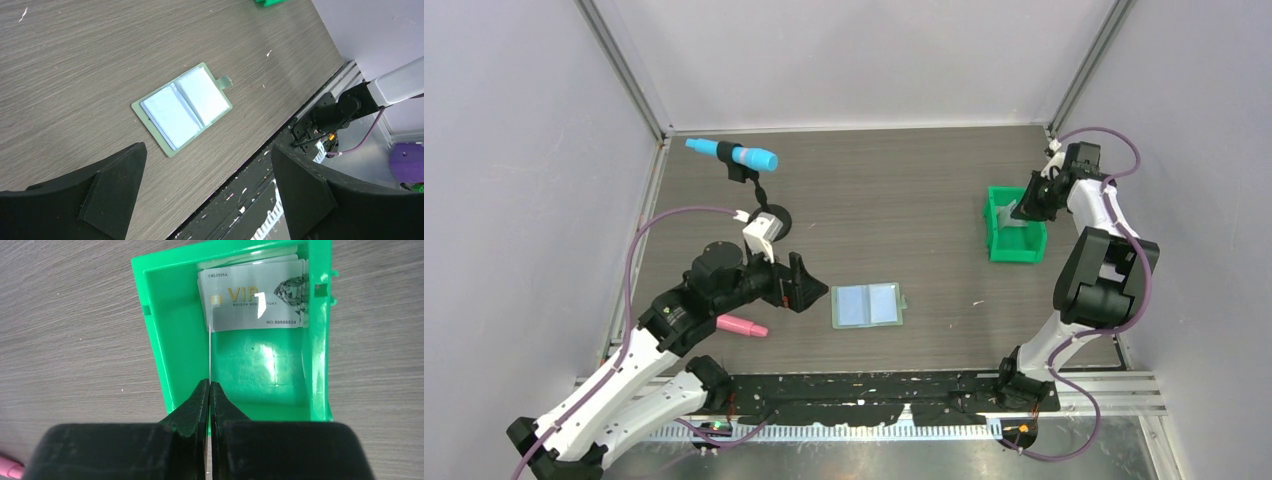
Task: Take the credit cards out of the card holder
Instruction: Place the credit card in the storage box.
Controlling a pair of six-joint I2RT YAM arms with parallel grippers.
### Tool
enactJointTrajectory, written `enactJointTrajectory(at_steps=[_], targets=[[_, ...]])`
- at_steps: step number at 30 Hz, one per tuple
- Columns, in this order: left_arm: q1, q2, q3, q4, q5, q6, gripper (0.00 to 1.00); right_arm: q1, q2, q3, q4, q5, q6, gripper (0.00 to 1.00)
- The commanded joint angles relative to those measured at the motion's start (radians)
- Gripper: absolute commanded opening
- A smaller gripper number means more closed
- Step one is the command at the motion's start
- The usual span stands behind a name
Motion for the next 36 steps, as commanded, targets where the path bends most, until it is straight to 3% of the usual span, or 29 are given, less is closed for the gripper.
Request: enactJointTrajectory(at_steps=[1,12,23,28,36], targets=[[0.006,0.011,-0.011,0.057,0.001,-0.012,1.0,-0.004,-0.011,0.023,0.091,-0.053,-0.038,0.05],[0.005,0.025,-0.008,0.061,0.01,-0.015,1.0,-0.008,0.062,0.042,0.128,-0.042,-0.082,0.07],[0.006,0.024,-0.017,0.07,0.015,-0.02,1.0,-0.01,0.085,0.052,0.142,0.046,-0.082,0.15],[0.005,0.028,-0.02,0.072,0.015,-0.02,1.0,-0.011,0.085,0.068,0.159,0.063,-0.075,0.24],[0.007,0.034,-0.04,0.093,0.034,-0.031,1.0,-0.009,0.084,0.105,0.151,0.106,-0.029,0.26]])
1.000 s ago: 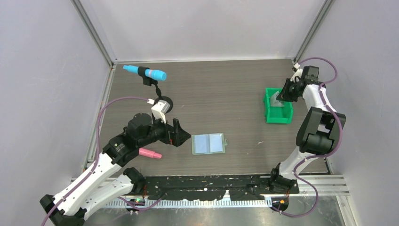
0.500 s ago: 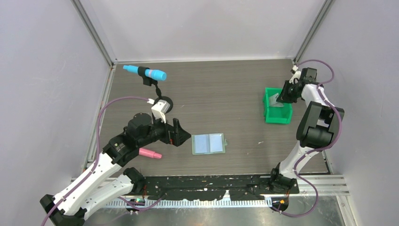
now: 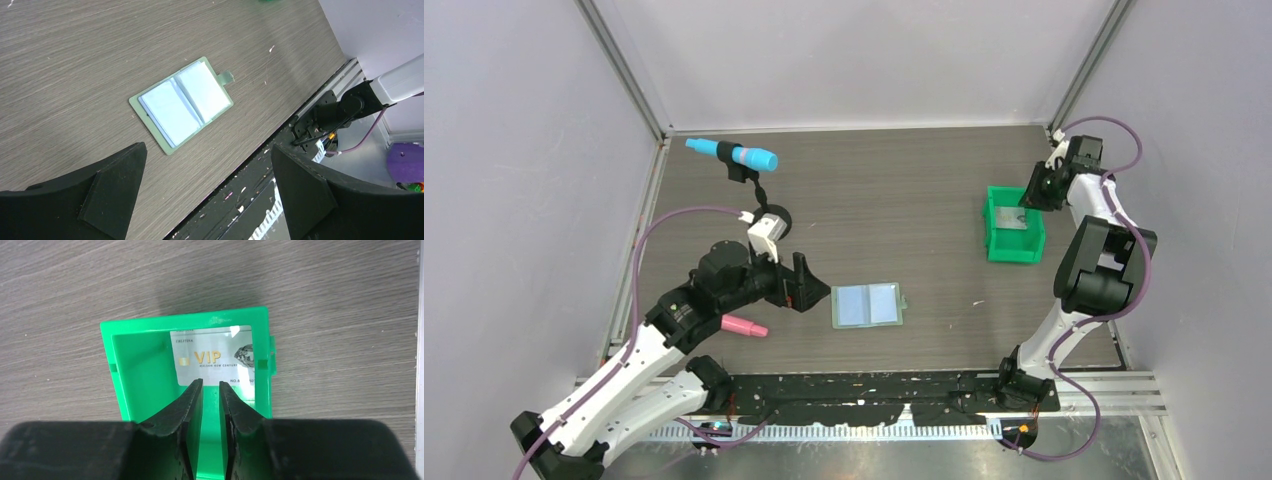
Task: Take the credit cards out of the card holder
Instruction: Place the credit card in the storage box, then remove the credit card from the card holder.
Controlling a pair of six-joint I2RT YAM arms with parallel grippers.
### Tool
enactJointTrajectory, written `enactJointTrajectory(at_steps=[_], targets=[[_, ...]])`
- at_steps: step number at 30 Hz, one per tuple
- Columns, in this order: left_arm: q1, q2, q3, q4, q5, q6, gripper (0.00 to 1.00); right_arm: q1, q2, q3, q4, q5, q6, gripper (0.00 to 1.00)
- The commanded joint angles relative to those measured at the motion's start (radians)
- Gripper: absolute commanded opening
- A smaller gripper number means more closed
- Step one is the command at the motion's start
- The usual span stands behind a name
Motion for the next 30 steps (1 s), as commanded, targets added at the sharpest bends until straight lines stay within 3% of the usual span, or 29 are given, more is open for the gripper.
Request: enactJointTrajectory(at_steps=[1,13,23,30], targets=[[0.004,0.009,-0.02,0.073,0.035,-0.014,1.0,-0.002,-0.006,0.056,0.028,0.045,0.042,0.27],[0.003,0.104,-0.05,0.059,0.013,-0.067,1.0,0.079,-0.14,0.049,-0.033,0.061,0.196,0.28],[0.004,0.134,-0.001,-0.089,-0.147,-0.007,1.0,0.353,-0.453,-0.179,0.024,0.215,0.344,0.38],[0.004,0.097,0.08,-0.221,-0.278,0.046,1.0,0.708,-0.673,-0.415,0.116,0.422,0.492,0.5]])
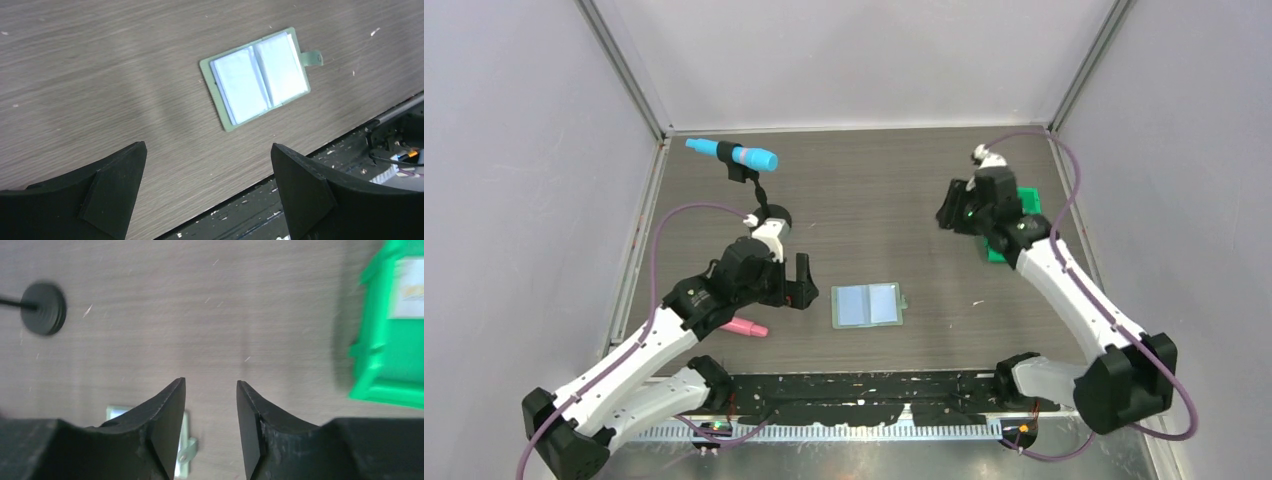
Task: Take the credit cards out of the card holder
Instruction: Remove the credit card from the card holder.
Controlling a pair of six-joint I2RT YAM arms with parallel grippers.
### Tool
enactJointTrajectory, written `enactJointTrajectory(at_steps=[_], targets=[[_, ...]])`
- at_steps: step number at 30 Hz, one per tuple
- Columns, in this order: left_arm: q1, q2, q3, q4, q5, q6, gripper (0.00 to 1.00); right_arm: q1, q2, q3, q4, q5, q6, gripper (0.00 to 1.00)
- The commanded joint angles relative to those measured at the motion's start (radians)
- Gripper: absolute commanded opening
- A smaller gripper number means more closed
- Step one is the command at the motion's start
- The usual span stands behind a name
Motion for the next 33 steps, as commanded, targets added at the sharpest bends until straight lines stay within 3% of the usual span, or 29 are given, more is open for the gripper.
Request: enactJointTrajectory(at_steps=[1,7,11,18,25,33], targets=[[0.004,-0.049,0.095,-0.106,-0.123,0.058,1.0,0.215,-0.113,-0.13,0.086,0.182,0.136,0.52],[0.004,-0.173,0.166,-0.207,-0.213,0.107,1.0,0.507,-0.115,-0.247,0.141,0.302,0.281,0.62],[0.004,-0.264,0.169,-0.241,-0.273,0.132,1.0,0.692,0.001,-0.229,0.166,0.392,0.359,0.65],[0.004,-0.376,0.119,-0.253,-0.316,0.128,1.0,0.898,0.28,-0.077,0.158,0.482,0.429,0.72],[0.004,-0.387,0.119,-0.263,-0.316,0.131,1.0,0.956,0.486,0.06,0.097,0.485,0.444,0.76],[0.003,-0.38,0.113,-0.252,-0.303,0.124,1.0,0.975,0.557,0.085,0.037,0.523,0.444,0.75]])
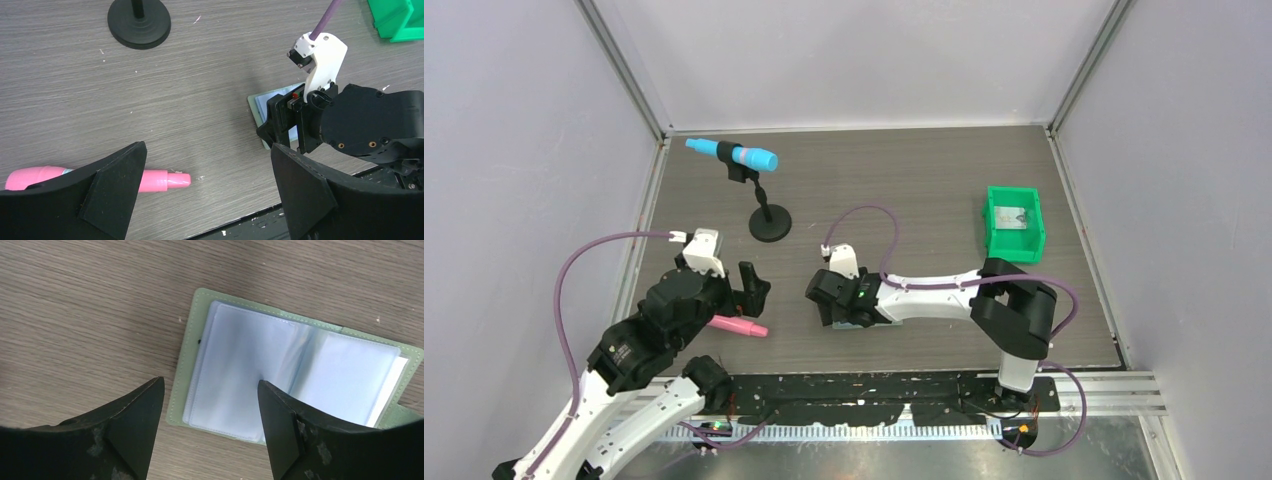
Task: Take the credit cards out of the card holder
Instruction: Remove the credit card from the card holder.
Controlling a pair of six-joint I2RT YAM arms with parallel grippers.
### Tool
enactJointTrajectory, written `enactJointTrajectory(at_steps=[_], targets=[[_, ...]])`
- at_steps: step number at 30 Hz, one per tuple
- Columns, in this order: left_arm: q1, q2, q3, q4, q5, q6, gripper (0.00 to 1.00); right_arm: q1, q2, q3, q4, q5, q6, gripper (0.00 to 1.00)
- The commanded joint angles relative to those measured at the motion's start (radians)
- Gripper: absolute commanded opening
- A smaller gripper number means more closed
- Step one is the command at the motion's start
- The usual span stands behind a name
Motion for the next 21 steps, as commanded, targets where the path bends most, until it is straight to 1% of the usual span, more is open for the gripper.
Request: enactJointTrajectory(at_steps=[1,4,8,12,18,21], targets=[[0.003,0.002,-0.005,0.013,-0.009,0.009,1.0,0.01,0.006,0.027,-0.041,0.073,0.027,0.75],[0.004,0.001,-0.008,0.015,-0.007,0.008,1.0,0.009,-0.006,0.012,-0.038,0.082,0.023,0.72],[0.004,0.009,-0.007,0.018,-0.003,0.007,1.0,0.008,-0.012,0.002,-0.037,0.087,0.015,0.71],[0.004,0.015,-0.007,0.017,0.002,0.007,1.0,0.009,-0.028,-0.004,-0.034,0.072,0.008,0.71],[0.004,0.018,-0.008,0.02,0.005,0.006,1.0,0.009,-0.072,-0.03,-0.033,0.098,0.001,0.74],[0.004,0.022,-0.008,0.022,0.008,0.006,1.0,0.007,-0.068,-0.036,-0.036,0.1,0.002,0.74]])
